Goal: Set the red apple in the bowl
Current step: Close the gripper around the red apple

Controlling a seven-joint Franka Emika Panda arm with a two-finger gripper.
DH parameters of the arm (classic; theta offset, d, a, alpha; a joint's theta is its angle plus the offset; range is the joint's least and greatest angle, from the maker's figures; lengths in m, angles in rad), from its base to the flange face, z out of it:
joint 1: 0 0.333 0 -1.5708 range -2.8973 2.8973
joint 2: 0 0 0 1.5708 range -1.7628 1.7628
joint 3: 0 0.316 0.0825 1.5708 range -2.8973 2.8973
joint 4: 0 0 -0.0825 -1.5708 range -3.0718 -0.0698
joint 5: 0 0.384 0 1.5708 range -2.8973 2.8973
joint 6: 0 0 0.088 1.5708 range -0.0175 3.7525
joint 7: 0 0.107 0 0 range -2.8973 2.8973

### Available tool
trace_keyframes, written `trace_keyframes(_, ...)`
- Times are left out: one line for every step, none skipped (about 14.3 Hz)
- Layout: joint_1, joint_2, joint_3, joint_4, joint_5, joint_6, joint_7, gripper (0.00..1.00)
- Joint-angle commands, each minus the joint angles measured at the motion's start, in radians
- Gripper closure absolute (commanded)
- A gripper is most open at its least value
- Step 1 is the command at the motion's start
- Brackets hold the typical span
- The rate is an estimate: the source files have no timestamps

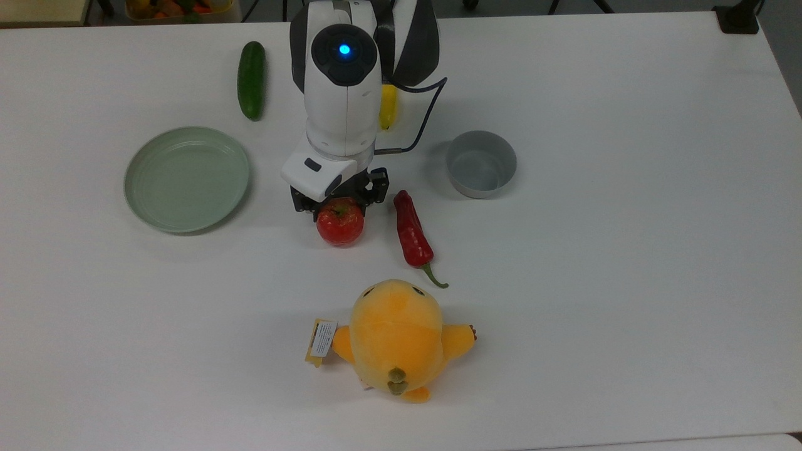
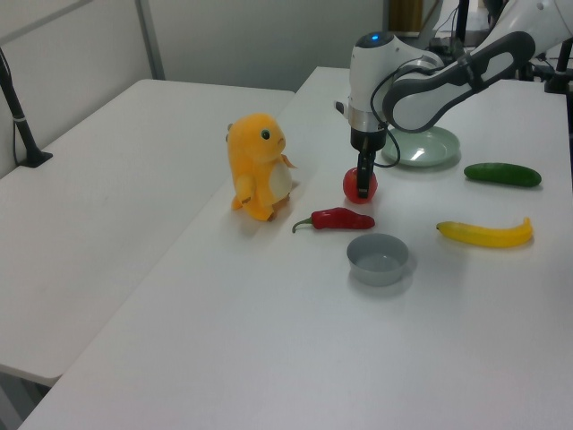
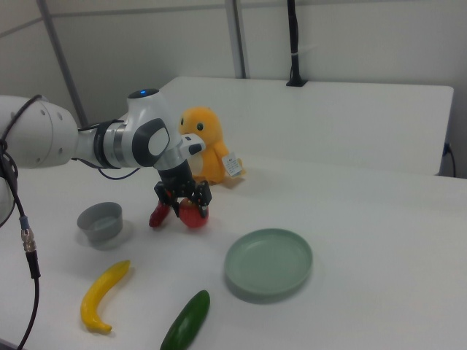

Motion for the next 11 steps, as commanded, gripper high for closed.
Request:
trace_keyframes(0.003, -0.029, 0.004, -0.024, -0.008, 0.011, 0.004, 0.65)
trace_keyframes(0.003, -0.044, 0.004, -0.024, -0.005, 0.009, 0.005, 0.65)
trace_keyframes(0.003, -0.058, 0.004, -0.025, -0.003, 0.006, 0.005, 0.65)
trace_keyframes(0.004, -0.072, 0.004, -0.024, 0.000, -0.011, 0.007, 0.65)
trace_keyframes(0.004, -0.087, 0.004, -0.022, 0.000, -0.026, 0.005, 0.65)
trace_keyframes(0.004, -0.104, 0.002, -0.024, 0.001, -0.037, 0.005, 0.65)
trace_keyframes(0.004, -0.121, 0.004, -0.024, 0.001, -0.052, 0.005, 0.65)
trace_keyframes(0.006, -0.133, 0.004, -0.024, 0.003, -0.067, 0.005, 0.65)
trace_keyframes(0.006, -0.151, 0.004, -0.024, 0.003, -0.077, 0.005, 0.65)
trace_keyframes(0.006, -0.170, 0.004, -0.025, 0.003, -0.094, 0.005, 0.65)
trace_keyframes(0.009, -0.188, 0.005, -0.024, 0.004, -0.112, 0.005, 0.65)
